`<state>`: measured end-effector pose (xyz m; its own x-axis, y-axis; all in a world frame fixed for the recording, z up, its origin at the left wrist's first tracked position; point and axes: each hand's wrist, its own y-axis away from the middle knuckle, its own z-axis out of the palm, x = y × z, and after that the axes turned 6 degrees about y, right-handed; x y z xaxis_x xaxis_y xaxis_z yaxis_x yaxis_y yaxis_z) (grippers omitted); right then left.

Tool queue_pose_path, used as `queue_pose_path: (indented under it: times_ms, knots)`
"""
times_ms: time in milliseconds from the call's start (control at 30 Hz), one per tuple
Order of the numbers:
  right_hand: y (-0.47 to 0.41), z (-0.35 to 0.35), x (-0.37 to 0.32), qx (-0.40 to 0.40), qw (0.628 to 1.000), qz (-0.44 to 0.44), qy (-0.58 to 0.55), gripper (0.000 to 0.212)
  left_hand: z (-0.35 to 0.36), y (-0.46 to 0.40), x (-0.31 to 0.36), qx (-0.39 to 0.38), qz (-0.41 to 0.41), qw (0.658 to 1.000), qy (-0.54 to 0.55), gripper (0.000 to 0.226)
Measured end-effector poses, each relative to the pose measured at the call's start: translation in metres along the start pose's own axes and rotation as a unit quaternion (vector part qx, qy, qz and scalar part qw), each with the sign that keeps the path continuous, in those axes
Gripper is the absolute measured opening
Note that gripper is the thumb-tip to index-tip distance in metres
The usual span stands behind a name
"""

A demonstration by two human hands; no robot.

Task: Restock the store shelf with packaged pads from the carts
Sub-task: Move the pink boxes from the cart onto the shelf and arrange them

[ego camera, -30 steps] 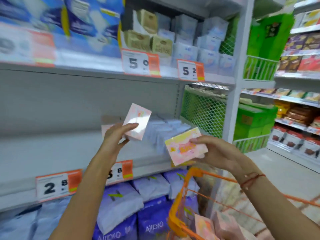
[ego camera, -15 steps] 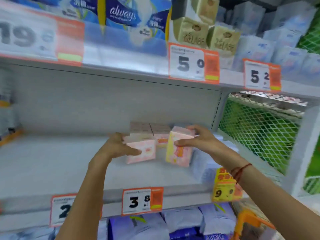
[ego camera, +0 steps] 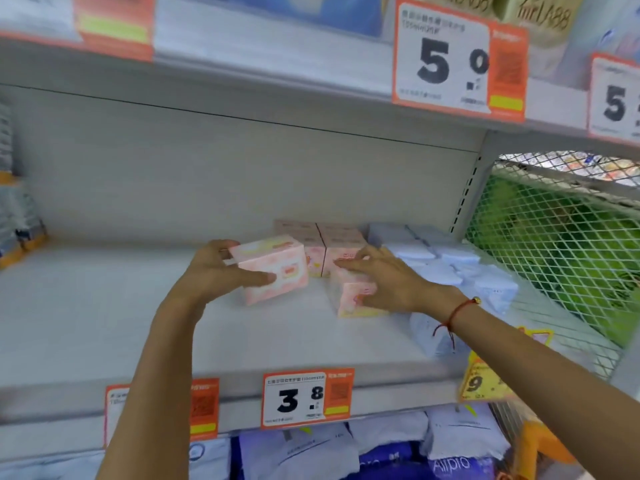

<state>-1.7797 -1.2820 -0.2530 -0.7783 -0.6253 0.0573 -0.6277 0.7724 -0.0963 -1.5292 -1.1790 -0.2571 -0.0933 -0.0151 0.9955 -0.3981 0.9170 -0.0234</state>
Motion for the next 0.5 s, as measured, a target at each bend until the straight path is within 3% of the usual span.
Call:
queue_pose_path:
  times_ms: [233,500]
  knots:
    - [-0.011,0.000,-0.006,0.100,0.994,0.046,-0.023,0.048,0.002,0.002,-0.001,0.001,-0.002,1.000,0.009,0.077]
    - [-0.022,0.001,-0.008,0.100,0.992,0.069,-0.030,0.047,-0.006,0.006,0.002,-0.004,-0.013,1.000,0.001,0.077]
